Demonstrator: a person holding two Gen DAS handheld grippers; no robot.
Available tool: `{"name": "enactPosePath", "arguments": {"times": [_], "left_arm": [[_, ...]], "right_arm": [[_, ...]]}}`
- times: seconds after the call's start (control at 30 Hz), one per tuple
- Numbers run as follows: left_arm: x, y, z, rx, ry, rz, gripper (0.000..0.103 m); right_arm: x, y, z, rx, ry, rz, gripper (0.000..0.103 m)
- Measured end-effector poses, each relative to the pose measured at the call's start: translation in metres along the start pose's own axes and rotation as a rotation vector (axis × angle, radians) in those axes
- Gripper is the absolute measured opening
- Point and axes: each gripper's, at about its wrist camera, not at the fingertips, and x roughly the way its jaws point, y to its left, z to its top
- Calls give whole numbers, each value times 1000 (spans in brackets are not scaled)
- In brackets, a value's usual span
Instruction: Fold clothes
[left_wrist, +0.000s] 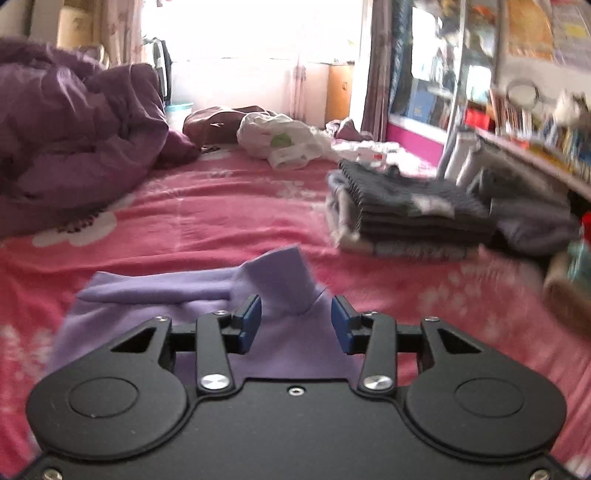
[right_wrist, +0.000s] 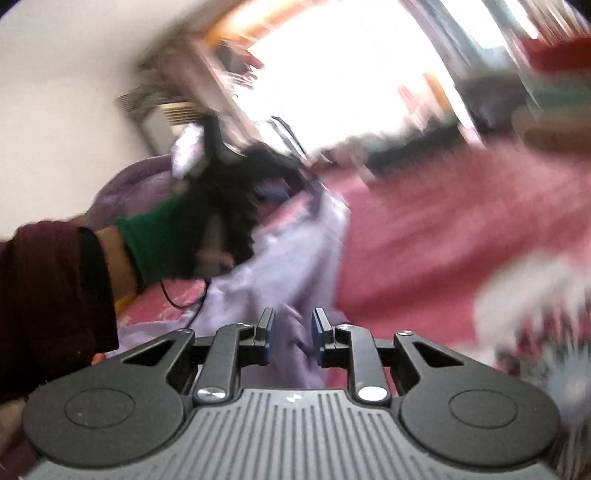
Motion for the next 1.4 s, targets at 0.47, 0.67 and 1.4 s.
{"name": "enactPosePath", "arguments": {"times": [0.47, 0.67, 1.4], "left_arm": [[63, -19, 5, 177, 62, 39, 32], [115, -31, 21, 265, 137, 47, 32], [-101, 71, -52, -19, 5, 71, 62]], "right_arm": [[64, -4, -14, -47, 105, 70, 22], [87, -20, -22, 31, 171, 74, 22], [39, 18, -11, -92, 113, 82, 29]]}}
